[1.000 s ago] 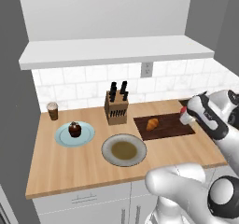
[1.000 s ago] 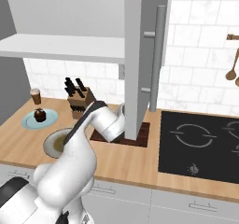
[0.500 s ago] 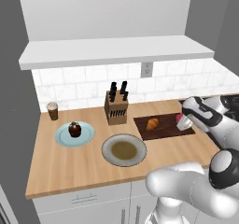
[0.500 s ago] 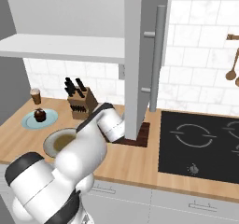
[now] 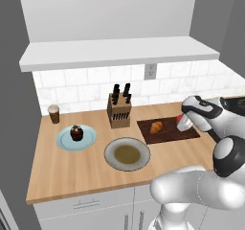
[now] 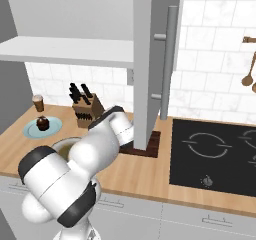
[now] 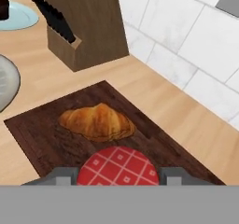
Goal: From the different types of pastries on the counter, select a croissant and place it on the cutting board. Then retrieve a jar of jam from the cabinet and place it alongside the croissant on the cutting board.
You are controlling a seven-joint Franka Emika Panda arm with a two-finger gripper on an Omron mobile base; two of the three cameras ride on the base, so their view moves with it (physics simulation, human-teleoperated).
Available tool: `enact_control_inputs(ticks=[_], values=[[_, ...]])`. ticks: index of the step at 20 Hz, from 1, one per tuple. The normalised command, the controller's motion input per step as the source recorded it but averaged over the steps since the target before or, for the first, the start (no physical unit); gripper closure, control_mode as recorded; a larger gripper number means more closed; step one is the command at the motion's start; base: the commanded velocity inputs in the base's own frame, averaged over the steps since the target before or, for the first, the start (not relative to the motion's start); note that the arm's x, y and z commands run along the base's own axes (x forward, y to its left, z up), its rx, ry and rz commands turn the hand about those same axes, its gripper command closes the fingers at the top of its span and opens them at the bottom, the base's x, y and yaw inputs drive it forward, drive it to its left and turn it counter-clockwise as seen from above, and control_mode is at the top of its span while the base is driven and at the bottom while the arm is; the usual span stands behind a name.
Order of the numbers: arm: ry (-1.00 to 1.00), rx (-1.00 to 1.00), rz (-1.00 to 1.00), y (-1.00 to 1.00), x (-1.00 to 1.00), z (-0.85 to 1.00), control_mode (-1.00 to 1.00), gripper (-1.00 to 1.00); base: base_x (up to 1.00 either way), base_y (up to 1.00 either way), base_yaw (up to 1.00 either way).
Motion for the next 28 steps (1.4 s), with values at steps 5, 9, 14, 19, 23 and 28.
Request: enact_control_inputs(ticks=[5,9,14,19,23,28], values=[[0.03,0.01,0.01,0.38,0.23,-0.32,-1.00,-1.00,0.00,0.00,0.00],[0.00,0.00,0.00,0.03,0.02,-0.10,-1.00,-1.00,0.00,0.00,0.00],[-0.05,0.00,0.00,-0.02,0.00,0.01,-1.00,-1.00,0.00,0.00,0.00],[-0.15,0.00,0.00,0.00,-0.03,0.33,-1.00,-1.00,0.00,0.00,0.00],[-0.20,0.23,-0.04,-0.73,-0.24,0.24,-1.00,-1.00,0.00,0.00,0.00],[-0.11,0.48,-0.09,-1.00,-0.30,0.00,-1.00,-1.00,0.00,0.00,0.00]])
